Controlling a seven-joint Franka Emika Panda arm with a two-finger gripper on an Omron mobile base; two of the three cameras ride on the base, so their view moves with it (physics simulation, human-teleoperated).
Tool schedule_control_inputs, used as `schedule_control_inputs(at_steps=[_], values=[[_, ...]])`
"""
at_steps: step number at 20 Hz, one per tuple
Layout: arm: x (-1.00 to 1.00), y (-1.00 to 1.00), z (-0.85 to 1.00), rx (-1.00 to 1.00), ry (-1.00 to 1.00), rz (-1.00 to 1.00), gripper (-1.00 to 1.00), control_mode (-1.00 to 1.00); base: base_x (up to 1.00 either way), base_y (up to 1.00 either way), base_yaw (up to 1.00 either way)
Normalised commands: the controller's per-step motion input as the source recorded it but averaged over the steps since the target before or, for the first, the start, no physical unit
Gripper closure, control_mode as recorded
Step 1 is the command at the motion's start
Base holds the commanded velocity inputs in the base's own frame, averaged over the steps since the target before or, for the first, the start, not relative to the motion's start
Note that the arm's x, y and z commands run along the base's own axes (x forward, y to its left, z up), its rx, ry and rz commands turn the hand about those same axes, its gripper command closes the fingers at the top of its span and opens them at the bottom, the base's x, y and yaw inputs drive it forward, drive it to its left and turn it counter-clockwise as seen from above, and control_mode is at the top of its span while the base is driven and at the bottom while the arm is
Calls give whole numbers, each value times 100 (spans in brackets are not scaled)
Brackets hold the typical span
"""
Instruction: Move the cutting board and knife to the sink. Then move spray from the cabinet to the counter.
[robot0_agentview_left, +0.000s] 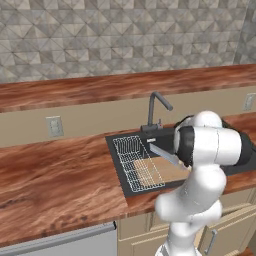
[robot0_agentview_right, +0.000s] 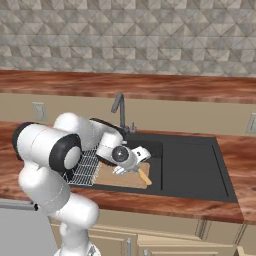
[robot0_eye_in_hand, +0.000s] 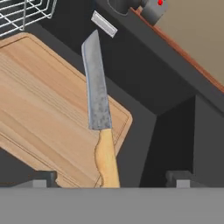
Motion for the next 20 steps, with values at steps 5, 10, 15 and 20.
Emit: schedule_control_inputs(at_steps=[5,10,15,20], values=[[-21,-3,100,2,-2,-2,-100,-100,0,0,0],[1,-14,100,4,0,-7,-100,-100,0,0,0],[11,-37,100,10,4,-5,-100,-100,0,0,0],[8,-47,100,13,5,-3,-100,-100,0,0,0]])
